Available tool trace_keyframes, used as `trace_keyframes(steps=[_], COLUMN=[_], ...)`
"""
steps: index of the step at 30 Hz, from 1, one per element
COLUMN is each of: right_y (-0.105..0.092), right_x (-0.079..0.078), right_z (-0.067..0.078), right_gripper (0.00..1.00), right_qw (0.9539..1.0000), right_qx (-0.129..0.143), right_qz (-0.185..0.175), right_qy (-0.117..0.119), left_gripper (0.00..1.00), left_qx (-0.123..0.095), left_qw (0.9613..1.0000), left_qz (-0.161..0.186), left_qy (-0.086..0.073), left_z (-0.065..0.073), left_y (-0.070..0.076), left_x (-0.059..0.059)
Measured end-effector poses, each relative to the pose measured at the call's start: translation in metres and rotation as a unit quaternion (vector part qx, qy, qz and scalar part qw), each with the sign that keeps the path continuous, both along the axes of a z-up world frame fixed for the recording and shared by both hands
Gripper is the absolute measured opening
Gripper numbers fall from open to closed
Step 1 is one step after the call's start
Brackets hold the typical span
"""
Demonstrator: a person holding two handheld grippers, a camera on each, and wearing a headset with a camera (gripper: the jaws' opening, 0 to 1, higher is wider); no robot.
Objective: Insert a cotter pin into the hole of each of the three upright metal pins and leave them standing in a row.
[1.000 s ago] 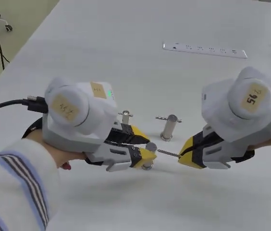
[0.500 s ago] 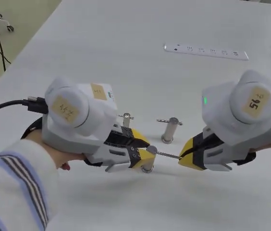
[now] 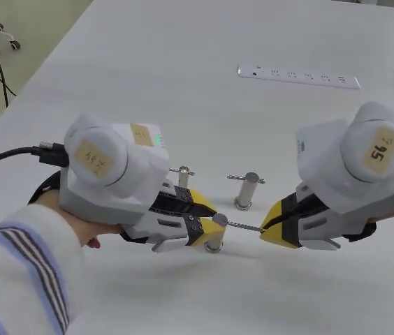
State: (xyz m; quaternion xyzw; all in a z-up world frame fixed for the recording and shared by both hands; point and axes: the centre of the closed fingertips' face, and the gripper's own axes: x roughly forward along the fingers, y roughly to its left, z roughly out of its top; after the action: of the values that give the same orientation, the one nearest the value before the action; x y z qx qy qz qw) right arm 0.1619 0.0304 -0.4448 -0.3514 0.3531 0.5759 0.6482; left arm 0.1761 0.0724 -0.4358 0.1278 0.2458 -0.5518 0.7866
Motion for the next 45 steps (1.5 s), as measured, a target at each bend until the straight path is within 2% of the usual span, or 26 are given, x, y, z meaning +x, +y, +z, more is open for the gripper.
trace_keyframes(steps=[3,11,30,34,43,45], right_y=[0.001,-0.008,-0.004,-0.001,0.001,0.002], right_x=[0.001,0.005,0.008,0.005,0.009,0.01], right_z=[0.001,-0.011,-0.013,-0.01,-0.01,-0.008], right_gripper=[0.0,0.0,0.0,0.0,0.0,0.0], right_qw=[1.0,0.9996,0.9998,0.9999,0.9999,0.9997], right_qx=[-0.002,-0.026,-0.02,-0.014,-0.009,-0.007], right_qz=[-0.002,-0.01,-0.006,-0.001,0.006,0.017], right_qy=[-0.003,-0.001,-0.001,-0.001,-0.009,-0.019], left_gripper=[0.09,0.09,0.09,0.09,0.09,0.09], left_qx=[0.0,0.007,0.011,0.011,0.021,0.021], left_qw=[1.0,1.0,0.9999,0.9999,0.9997,0.9997], left_qz=[0.0,-0.004,-0.004,-0.005,-0.01,-0.01], left_qy=[0.0,-0.002,-0.004,-0.005,-0.007,-0.007], left_z=[0.0,0.001,0.001,0.001,0.001,0.001], left_y=[0.0,0.0,0.0,0.0,0.0,0.0], left_x=[-0.001,-0.002,-0.002,-0.001,-0.002,-0.002])
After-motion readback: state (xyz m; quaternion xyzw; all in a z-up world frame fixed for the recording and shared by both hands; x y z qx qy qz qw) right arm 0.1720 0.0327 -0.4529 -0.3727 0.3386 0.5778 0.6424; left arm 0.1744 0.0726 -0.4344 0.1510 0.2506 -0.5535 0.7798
